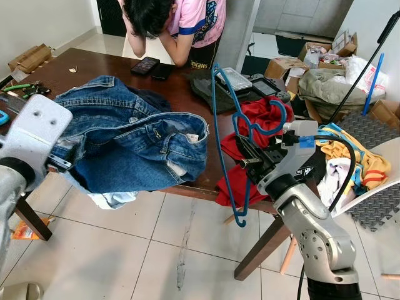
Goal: Hang hanger
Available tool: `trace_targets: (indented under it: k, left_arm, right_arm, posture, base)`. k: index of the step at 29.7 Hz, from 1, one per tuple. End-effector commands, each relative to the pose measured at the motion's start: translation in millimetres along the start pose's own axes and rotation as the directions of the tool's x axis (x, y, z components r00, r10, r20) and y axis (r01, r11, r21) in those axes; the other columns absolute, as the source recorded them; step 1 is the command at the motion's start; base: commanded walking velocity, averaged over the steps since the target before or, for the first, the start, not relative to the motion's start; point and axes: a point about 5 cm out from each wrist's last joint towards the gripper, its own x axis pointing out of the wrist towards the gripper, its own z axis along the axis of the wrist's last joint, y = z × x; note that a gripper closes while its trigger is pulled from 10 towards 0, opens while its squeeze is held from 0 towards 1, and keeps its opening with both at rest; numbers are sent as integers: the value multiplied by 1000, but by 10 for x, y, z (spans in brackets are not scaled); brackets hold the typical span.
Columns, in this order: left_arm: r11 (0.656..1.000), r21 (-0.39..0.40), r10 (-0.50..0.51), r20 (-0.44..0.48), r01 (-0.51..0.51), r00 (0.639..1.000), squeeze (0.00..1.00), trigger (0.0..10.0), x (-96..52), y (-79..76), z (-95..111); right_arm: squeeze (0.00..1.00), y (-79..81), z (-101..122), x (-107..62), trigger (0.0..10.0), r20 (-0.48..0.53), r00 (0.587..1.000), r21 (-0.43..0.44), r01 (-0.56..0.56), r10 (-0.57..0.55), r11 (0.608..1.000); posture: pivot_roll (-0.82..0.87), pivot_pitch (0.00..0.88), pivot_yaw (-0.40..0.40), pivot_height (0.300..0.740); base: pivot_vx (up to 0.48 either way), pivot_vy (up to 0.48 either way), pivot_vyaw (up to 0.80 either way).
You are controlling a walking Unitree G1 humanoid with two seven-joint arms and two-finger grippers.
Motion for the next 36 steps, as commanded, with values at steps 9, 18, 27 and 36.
trace_targets:
  k: [9,18,27,36]
  left_arm:
    - [999,0,40,-66,-40,997,0,10000,143,135,-89]
    - [1000,29,5,74,-7,997,0,1373,432,-27,63]
    - [999,4,-35,100,35,994,0,0,497,-110,123]
    - [996,-56,-60,141,68,988,0,0,496,-51,219]
  right_arm:
    - [0,-13,0,-24,10000,6,1000,0,15,-15,1000]
    - [0,-21,19,-49,10000,12,1000,-5,29,-29,1000]
    - [0,-39,39,-67,10000,16,999,-12,39,-39,999]
    - [0,-44,41,-55,10000,18,999,-14,41,-41,999]
  posture:
    - [124,113,-71,740]
    - [100,111,-72,740]
    - [86,111,-67,740]
    - [95,109,-65,740]
  base:
    - [0,0,0]
    - [0,0,0]
    - [0,0,0]
    - [0,0,0]
